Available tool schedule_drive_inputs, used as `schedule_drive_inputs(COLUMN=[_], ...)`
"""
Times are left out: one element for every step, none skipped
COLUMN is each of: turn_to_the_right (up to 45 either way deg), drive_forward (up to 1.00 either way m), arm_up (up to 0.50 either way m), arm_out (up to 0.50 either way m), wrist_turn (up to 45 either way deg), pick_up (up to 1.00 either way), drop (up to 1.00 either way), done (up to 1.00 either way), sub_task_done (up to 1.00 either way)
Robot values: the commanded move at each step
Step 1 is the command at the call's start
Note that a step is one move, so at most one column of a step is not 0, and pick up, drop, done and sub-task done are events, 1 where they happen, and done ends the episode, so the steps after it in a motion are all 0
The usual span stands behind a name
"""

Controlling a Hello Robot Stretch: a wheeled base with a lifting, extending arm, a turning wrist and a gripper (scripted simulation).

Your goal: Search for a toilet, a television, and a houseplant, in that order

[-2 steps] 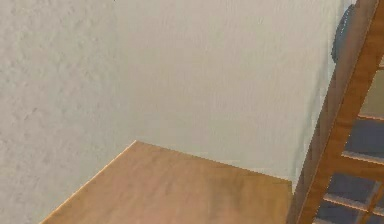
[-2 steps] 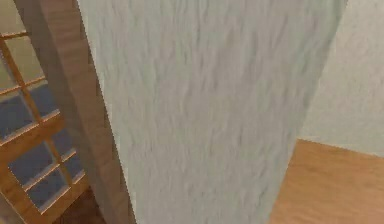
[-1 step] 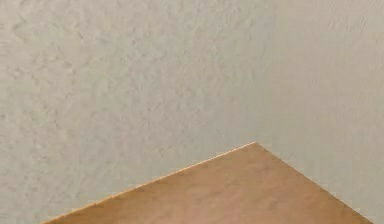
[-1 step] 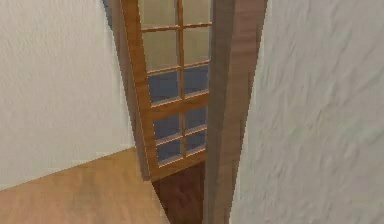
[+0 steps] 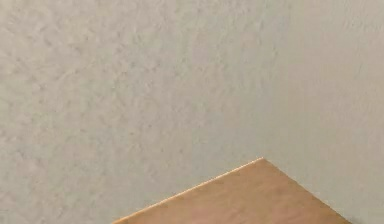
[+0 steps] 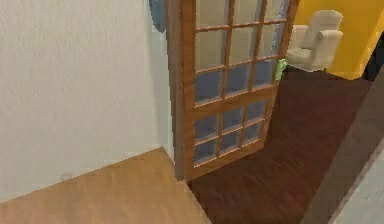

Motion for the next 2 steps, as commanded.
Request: schedule_drive_inputs(turn_to_the_right=[45.0,45.0], drive_forward=[0.00,0.00], arm_up=[0.00,0.00], arm_out=[0.00,0.00], wrist_turn=[0.0,0.0], pick_up=[0.00,0.00], drop=[0.00,0.00], done=[0.00,0.00], sub_task_done=[0.00,0.00])
